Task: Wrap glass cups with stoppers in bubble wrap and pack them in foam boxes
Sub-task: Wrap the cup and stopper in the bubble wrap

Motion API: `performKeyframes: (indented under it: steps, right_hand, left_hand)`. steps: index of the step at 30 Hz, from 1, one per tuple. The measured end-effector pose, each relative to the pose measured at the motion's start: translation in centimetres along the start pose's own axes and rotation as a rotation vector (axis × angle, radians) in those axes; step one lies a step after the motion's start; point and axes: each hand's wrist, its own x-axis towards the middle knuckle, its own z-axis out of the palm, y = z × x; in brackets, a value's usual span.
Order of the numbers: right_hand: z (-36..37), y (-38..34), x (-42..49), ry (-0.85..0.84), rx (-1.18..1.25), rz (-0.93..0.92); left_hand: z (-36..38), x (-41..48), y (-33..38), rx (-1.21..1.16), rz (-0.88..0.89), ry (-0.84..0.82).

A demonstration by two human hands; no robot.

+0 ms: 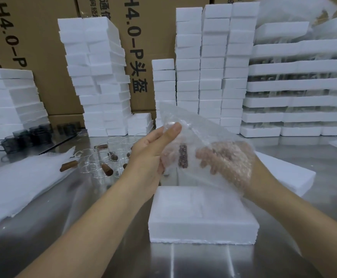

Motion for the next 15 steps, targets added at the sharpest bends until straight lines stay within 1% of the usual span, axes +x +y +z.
performKeyframes:
  steps: [1, 3, 4, 5, 7, 9, 10, 11, 13, 15]
  right_hand:
    - [-0.1, 0.0, 0.3, 0.065, 0.003, -0.009]
    - [-0.1, 0.0, 0.9, 0.202, 0.102, 0.006]
    - [-0.1, 0.1, 0.8, 0.255, 0.141, 0.035]
    - [-0.3, -0.1, 0.8, 0.273, 0.181, 0.056]
    - [-0.4, 0.1, 0.7, 0.238, 0.302, 0.068]
    - [-0.5, -0.4, 0.6, 0.094, 0.480, 0.119]
    - [-0.5, -0.7, 0.5, 0.034, 0.509, 0.130]
    - [-0.2, -0.7, 0.5, 0.014, 0.487, 0.129]
    - [0.4, -0.5, 0.5, 0.001, 0.438, 0.120]
    - [0.5, -0.1, 0.6, -0.015, 0.468, 0.118]
  left_hand:
    - [-0.1, 0.0, 0.1, -0.042, -0.010, 0.042]
    - [-0.2, 0.1, 0.3, -0.101, -0.028, 0.104]
    - [-0.4, 0.1, 0.3, -0.123, -0.040, 0.114]
    - [-0.5, 0.1, 0.3, -0.141, -0.049, 0.109]
    - [-0.7, 0.2, 0.3, -0.158, -0.060, 0.072]
    - [-0.8, 0.3, 0.3, -0.145, -0.062, 0.052]
    - [-0.8, 0.2, 0.3, -0.134, -0.062, 0.044]
    - [-0.8, 0.2, 0.3, -0.122, -0.061, 0.030]
    - [-0.8, 0.0, 0.4, -0.091, -0.062, -0.032]
    - [-0.6, -0.2, 0.3, -0.065, -0.075, -0.105]
